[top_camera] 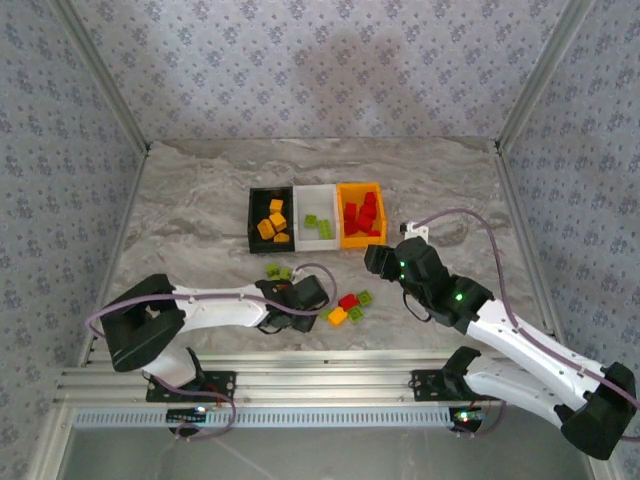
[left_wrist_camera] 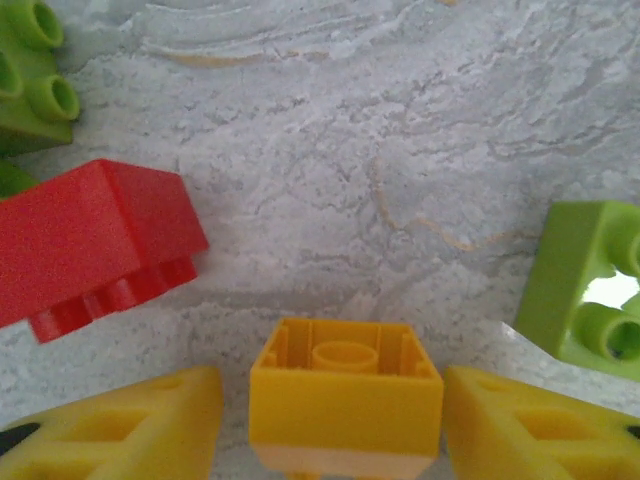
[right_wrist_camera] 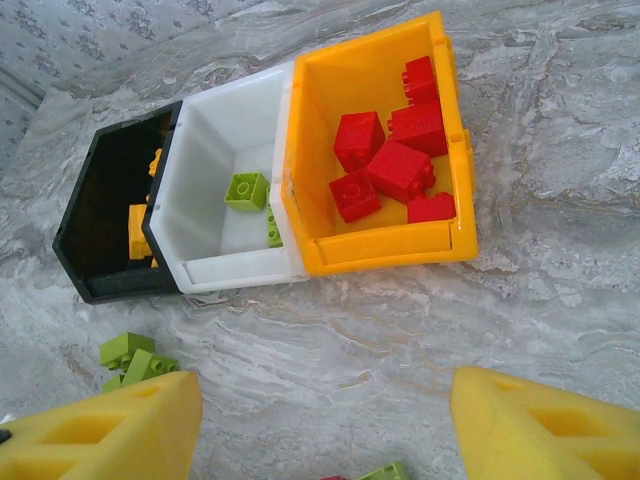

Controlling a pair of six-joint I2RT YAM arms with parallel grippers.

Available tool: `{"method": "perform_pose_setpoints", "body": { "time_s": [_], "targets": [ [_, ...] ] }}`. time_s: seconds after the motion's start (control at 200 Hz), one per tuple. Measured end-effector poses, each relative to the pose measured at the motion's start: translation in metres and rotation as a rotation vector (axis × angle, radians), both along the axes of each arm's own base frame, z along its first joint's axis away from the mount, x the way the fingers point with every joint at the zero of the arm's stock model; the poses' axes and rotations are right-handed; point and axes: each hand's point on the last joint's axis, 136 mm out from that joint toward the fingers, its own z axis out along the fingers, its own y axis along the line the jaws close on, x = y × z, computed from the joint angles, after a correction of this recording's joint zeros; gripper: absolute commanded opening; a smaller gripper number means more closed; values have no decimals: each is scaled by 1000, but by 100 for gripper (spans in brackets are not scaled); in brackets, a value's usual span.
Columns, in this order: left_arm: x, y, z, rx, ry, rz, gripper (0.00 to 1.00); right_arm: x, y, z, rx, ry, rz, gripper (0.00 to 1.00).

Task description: Sort the legos into containers by color

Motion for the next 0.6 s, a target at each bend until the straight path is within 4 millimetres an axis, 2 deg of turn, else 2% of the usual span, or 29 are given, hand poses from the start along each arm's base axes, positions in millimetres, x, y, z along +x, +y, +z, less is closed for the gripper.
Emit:
{"method": "perform_pose_setpoints", "body": {
  "time_s": [0.095,0.24,0.31,0.415,0.48,0.57,0.595,0.6],
  "targets": [
    [1,-3,1,-7,-10,-12,39,0,0,0,1,-1,0,68],
    [2,-3,9,-22,-26,-1,31,0,-1,2,4,-4,-2,68],
    [3,-3,26,-65,-48,8,30,0,-1,3,7,-7,-2,68],
    [9,0,63,-150,-96,38,29,0,-2,3,9,-8,-4,69],
    [23,5,87,-194,-126,82,28,0,-2,3,10,-8,-7,68],
    [65,20,120,-252,-174,203,27,1,-3,2,10,-4,-12,68],
    [70,21,123,-256,-180,213,27,1,-3,1,9,-1,-15,68],
    [78,25,128,-262,-189,237,27,2,-3,1,9,0,-15,68]
  ]
}}
